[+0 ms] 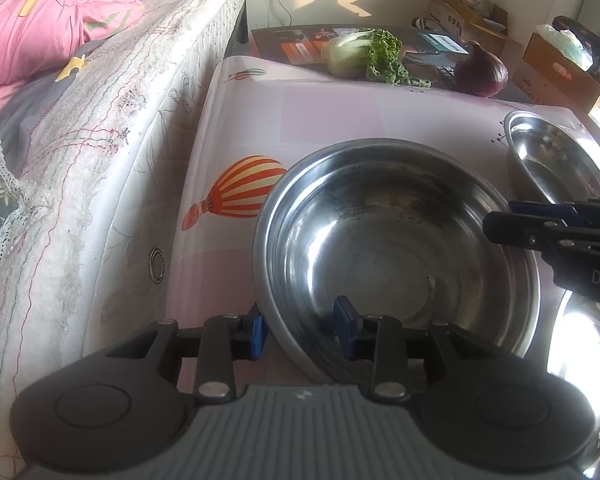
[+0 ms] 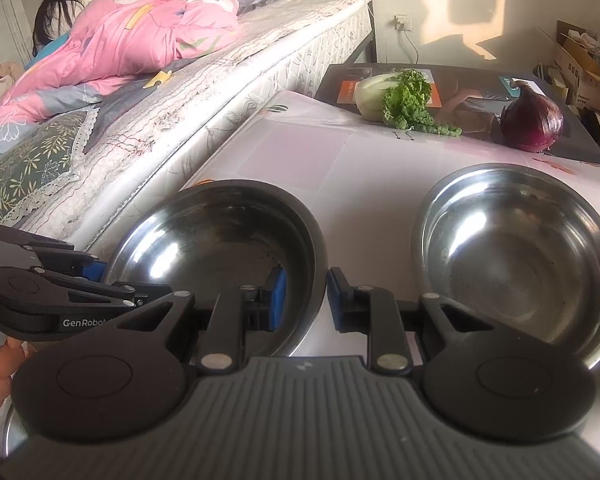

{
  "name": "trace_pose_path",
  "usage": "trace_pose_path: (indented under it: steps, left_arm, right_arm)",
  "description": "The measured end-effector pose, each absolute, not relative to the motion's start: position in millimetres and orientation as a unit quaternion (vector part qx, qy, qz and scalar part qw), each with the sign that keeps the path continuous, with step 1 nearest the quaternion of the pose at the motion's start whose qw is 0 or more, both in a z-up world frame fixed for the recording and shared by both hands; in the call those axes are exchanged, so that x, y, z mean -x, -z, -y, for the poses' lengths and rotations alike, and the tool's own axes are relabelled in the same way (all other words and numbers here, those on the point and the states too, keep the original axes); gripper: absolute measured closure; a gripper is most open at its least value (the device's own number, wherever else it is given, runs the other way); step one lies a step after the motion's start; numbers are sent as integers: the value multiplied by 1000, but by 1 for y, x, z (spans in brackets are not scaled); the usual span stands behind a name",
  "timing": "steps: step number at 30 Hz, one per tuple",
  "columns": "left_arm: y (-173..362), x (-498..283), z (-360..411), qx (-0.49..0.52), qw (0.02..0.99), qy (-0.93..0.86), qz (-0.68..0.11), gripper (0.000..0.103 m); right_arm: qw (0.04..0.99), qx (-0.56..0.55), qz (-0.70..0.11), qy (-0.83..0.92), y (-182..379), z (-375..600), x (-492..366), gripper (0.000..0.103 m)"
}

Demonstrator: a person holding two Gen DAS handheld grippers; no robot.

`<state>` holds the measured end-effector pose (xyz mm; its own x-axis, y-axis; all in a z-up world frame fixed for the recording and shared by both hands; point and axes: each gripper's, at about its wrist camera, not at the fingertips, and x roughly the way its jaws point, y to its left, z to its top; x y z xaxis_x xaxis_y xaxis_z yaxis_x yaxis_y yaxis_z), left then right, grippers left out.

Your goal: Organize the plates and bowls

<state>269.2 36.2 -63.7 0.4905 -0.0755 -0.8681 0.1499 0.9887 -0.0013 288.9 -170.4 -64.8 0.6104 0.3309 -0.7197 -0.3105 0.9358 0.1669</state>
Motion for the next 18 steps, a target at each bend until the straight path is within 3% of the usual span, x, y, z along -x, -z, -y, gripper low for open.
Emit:
trace_pose_path:
  steps: [18]
  left_arm:
    - [53,-262,-34,-52,871,63,-485,68]
  right_arm:
    - [904,-3,-388,-180,54,169,-284,81]
